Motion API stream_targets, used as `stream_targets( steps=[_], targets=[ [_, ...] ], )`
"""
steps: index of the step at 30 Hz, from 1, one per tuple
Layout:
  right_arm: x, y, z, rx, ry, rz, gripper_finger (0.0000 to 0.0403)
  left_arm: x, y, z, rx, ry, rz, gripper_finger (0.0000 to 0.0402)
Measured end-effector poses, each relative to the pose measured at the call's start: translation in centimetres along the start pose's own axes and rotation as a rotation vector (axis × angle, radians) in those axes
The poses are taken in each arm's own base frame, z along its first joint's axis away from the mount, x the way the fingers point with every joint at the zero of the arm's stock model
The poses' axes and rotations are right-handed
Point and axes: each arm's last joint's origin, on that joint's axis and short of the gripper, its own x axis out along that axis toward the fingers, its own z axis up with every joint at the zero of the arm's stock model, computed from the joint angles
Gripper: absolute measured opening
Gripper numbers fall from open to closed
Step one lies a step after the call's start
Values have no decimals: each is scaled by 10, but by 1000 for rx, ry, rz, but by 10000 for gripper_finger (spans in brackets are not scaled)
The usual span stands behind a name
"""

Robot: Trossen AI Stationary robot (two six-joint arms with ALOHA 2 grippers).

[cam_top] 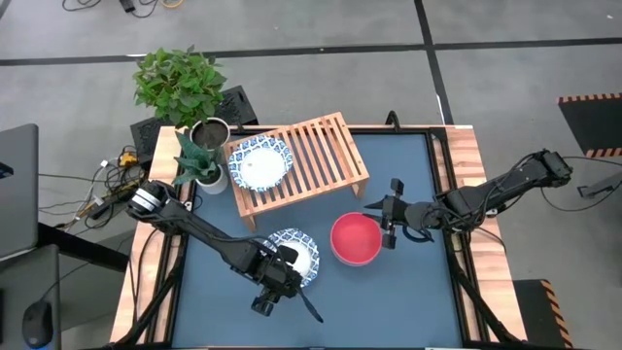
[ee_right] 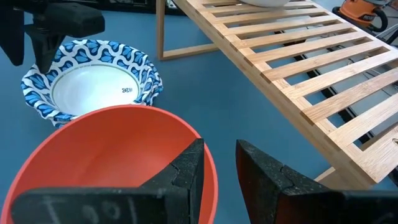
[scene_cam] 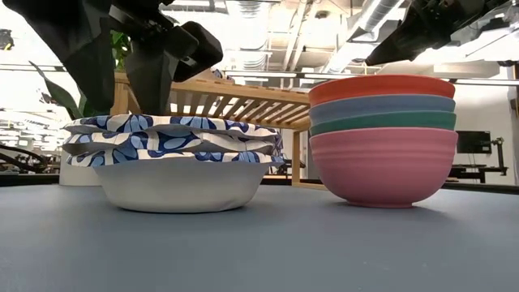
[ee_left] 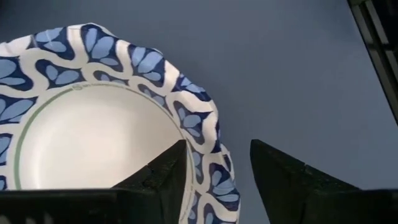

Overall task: Place and stack bowls onto a shelf
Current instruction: Stack the blue patterned bowl on top of the blue patterned bowl on the shelf

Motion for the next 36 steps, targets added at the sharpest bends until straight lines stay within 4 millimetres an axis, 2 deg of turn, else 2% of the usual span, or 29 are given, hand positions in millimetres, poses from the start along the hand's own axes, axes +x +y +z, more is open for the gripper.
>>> stream_targets(
  steps=[8, 14, 18, 27, 36],
  targets=[
    [0, 0, 0, 0, 0, 0, 118, 0, 0, 1, 11, -6, -1, 102],
    [0, 0, 0, 0, 0, 0, 118, 0, 0, 0, 10, -2, -7, 81],
    [0, 0, 0, 0, 0, 0, 118, 0, 0, 0, 1, -4, -7, 88],
    [0, 0, 0, -1, 0, 0, 118, 0, 3, 0, -14, -1, -4, 136],
    [0, 0, 0, -1, 0, 0, 118, 0, 7, 1, -5, 0, -24, 139]
  ],
)
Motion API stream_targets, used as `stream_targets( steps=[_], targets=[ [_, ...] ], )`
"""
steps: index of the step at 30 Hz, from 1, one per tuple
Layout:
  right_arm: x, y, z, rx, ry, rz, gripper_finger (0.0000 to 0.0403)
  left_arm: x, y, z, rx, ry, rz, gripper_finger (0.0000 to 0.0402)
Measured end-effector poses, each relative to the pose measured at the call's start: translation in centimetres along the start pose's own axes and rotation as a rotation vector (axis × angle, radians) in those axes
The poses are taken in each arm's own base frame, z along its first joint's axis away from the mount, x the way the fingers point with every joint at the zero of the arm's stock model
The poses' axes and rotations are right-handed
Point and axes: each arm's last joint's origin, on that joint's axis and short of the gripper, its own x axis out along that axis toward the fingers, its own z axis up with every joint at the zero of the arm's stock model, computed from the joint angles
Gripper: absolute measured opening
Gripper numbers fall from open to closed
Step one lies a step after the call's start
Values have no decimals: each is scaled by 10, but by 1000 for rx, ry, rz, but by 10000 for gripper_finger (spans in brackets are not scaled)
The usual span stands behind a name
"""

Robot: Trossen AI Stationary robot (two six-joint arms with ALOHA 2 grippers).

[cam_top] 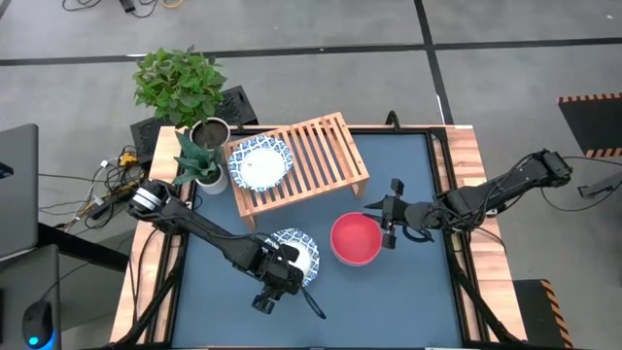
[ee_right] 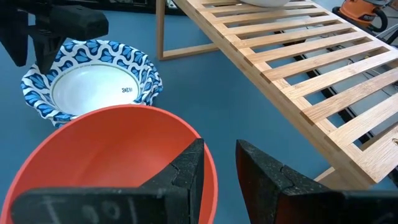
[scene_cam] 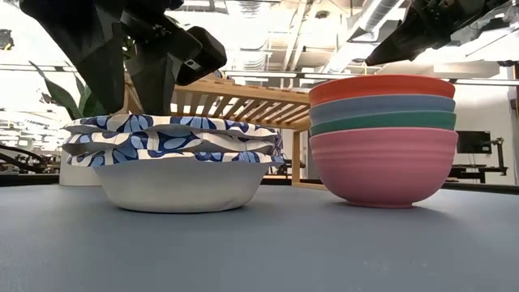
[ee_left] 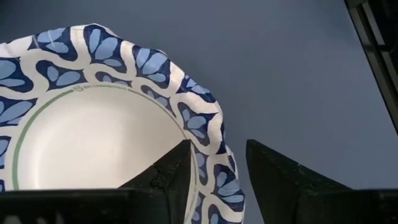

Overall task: Place and stack bowls onto a shelf
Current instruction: Stack the blue patterned bowl on top of the blue patterned bowl on the shelf

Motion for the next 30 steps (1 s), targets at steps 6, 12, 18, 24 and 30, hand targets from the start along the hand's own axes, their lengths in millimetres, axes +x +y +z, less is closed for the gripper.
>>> stream_targets(
  steps=[6, 12, 18, 24, 30],
  targets=[
    [0, 0, 0, 0, 1, 0, 118, 16, 4, -11, -42, -74, -69, 137],
    [0, 0, 0, 1, -1, -1, 118, 0, 5, -12, -63, -112, -46, 125],
    [0, 0, 0, 9, -2, -3, 118, 0, 3, -16, -55, -87, -47, 109],
    [0, 0, 0, 11, -1, -3, 118, 1, 2, -16, -58, -91, -49, 106],
    [0, 0, 0, 11, -1, -3, 118, 4, 2, -20, -46, -80, -32, 106]
  ],
)
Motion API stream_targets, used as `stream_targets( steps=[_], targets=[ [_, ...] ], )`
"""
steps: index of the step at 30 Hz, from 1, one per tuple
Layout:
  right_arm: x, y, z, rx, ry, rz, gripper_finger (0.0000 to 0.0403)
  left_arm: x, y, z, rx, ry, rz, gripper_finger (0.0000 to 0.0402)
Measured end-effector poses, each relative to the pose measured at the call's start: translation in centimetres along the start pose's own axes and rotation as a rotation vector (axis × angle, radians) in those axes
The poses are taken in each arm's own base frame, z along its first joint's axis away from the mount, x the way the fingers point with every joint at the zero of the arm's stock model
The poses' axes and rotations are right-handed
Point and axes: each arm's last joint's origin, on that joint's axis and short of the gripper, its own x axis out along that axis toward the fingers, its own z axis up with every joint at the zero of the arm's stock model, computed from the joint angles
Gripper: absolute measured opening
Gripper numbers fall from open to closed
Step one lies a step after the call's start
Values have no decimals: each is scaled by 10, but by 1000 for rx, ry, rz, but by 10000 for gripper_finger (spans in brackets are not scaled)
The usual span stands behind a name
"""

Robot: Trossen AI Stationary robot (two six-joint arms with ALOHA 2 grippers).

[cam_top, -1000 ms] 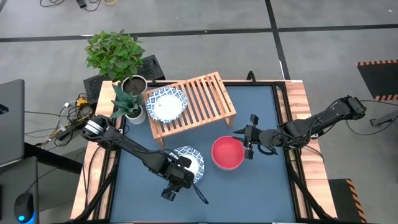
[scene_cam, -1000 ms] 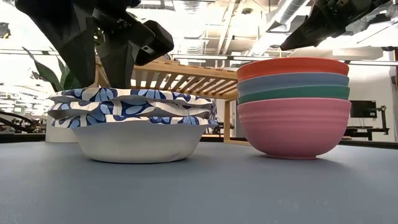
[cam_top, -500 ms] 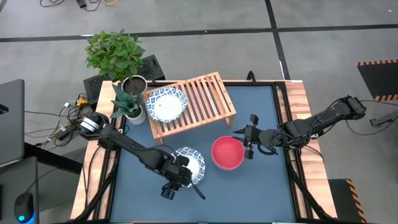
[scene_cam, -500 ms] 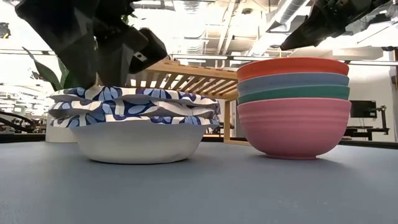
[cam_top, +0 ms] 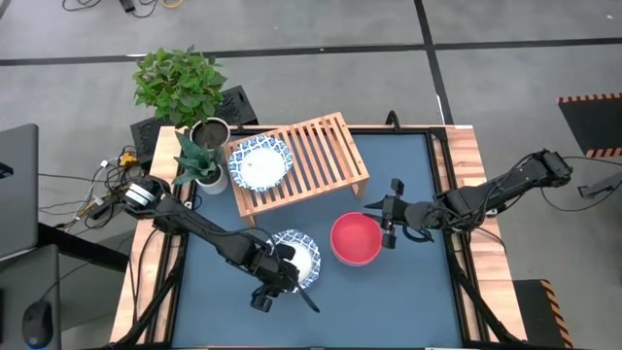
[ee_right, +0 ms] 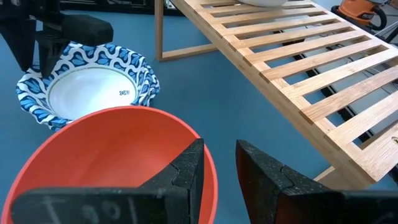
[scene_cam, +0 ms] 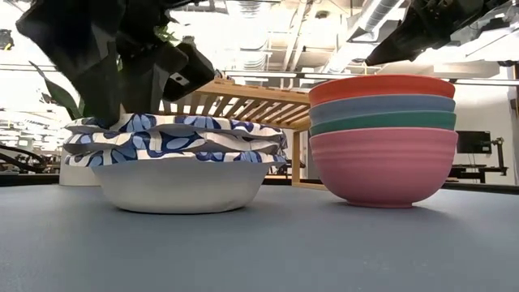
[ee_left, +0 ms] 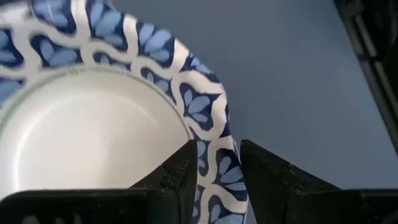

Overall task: Place and stack bowls onto a shelf
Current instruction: Stack the blue patterned bowl on top of the blue patterned bowl on the shelf

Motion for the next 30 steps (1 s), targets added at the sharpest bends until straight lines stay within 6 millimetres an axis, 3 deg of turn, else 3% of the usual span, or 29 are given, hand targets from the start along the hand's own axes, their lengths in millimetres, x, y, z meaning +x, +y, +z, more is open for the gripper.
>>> stream_targets(
  steps=[9, 19, 30],
  targets=[
    [0, 0, 0, -1, 1, 0, 118, 0, 0, 1, -5, -7, 3, 96],
    [0, 0, 0, -3, 0, 0, 118, 1, -1, 0, -14, 0, -18, 8],
    [0, 0, 0, -3, 1, 0, 118, -9, -2, 4, -25, 46, -9, 1]
  ],
)
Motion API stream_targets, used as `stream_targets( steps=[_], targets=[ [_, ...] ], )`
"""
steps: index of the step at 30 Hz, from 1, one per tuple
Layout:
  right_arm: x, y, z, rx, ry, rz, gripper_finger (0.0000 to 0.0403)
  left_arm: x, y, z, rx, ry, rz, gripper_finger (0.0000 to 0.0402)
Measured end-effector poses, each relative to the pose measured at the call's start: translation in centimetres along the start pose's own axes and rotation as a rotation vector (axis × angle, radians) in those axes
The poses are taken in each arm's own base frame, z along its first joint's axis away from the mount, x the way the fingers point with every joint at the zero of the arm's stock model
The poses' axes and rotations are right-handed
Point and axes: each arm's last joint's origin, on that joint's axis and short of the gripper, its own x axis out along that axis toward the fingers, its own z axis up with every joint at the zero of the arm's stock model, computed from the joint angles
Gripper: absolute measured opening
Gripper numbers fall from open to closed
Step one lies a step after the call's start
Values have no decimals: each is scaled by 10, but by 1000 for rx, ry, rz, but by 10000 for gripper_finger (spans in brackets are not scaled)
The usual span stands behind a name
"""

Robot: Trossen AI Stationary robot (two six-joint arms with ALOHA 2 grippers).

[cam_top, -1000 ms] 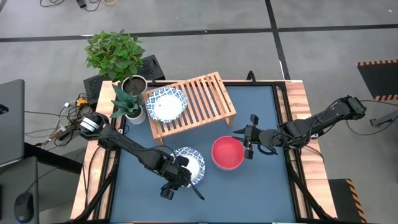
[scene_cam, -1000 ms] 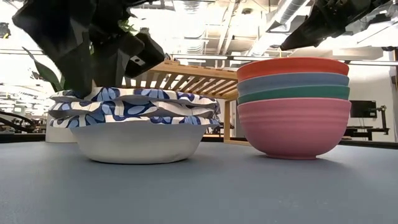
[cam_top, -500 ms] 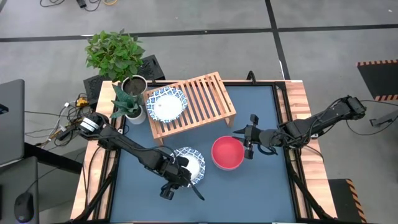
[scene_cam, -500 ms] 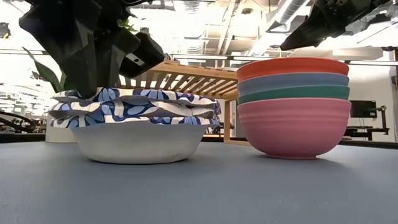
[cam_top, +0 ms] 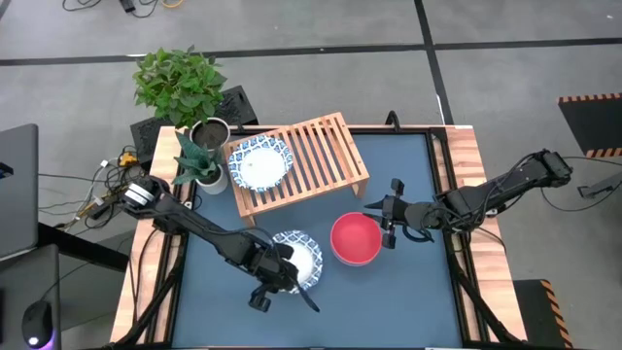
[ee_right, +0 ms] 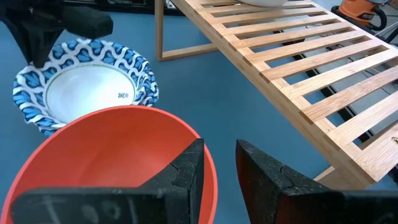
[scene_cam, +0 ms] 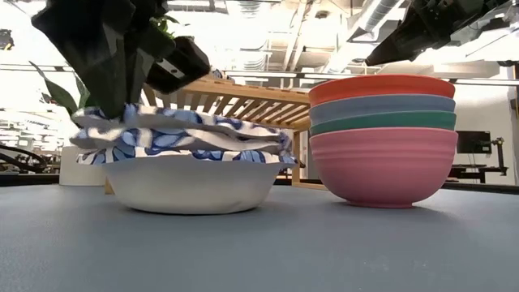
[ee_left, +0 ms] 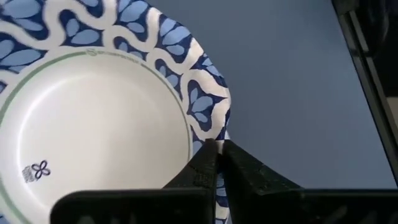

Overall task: Place and stack bowls onto a shelf
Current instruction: Stack the blue patterned bowl on top of the blue patterned bowl on the shelf

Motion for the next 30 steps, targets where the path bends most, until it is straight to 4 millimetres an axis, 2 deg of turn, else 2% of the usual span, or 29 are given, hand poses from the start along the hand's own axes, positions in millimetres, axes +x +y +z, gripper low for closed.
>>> stream_targets(
  steps=[5, 9, 15, 20, 25, 30],
  targets=[
    [0, 0, 0, 0, 0, 0, 118, -13, -1, 7, -5, 40, 42, 0],
    [0, 0, 0, 0, 0, 0, 118, -25, -6, 22, -1, -8, 30, 0],
    [0, 0, 0, -6, 0, 0, 118, -51, -15, 33, 6, 37, 21, 0],
    [0, 0, 0, -7, 0, 0, 118, -81, -23, 48, 15, 24, 16, 0],
    [0, 0, 0, -7, 0, 0, 118, -123, -31, 66, 30, -38, 13, 0],
    [0, 0, 0, -8, 0, 0, 118, -165, -34, 72, 67, -62, 142, 0]
  ],
)
